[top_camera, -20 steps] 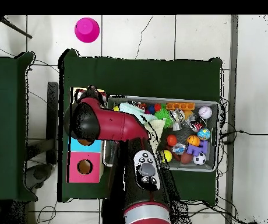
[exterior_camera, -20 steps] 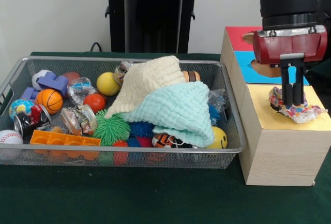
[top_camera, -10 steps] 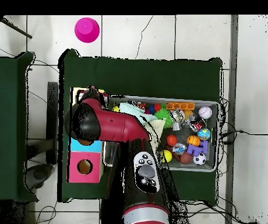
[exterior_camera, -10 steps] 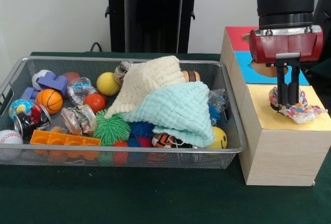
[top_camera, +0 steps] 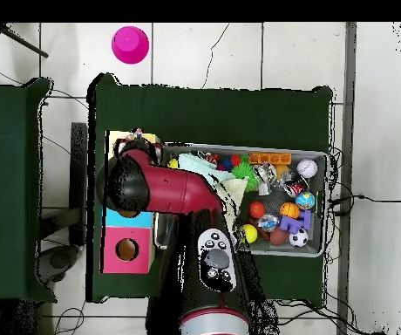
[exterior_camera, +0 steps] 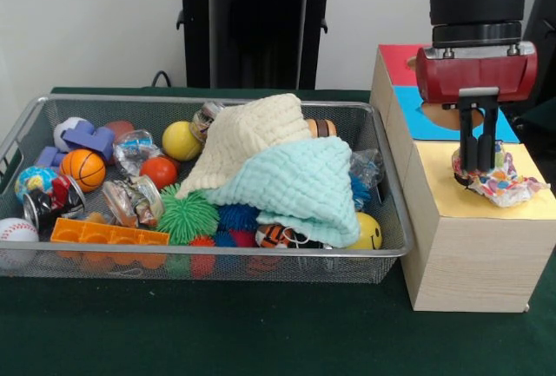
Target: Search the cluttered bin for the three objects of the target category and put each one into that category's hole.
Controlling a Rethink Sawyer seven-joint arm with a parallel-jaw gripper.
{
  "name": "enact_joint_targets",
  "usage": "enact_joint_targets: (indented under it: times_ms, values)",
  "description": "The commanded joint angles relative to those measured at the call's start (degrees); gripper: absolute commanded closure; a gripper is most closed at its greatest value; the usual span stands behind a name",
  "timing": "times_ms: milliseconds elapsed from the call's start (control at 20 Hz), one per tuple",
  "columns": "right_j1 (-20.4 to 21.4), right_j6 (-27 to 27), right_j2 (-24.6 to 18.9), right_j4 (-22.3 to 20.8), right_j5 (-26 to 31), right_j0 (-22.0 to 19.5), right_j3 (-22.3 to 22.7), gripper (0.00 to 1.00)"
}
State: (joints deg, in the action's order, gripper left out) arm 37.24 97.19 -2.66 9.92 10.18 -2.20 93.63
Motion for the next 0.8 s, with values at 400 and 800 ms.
enact_joint_targets:
  times_ms: [400,800]
  values:
    - [-0.26,11.35,0.44,2.79,11.01,0.93,-0.15,1.0]
    - [-1.05,11.93,-0.62,3.75,9.53,0.5,0.79,1.0]
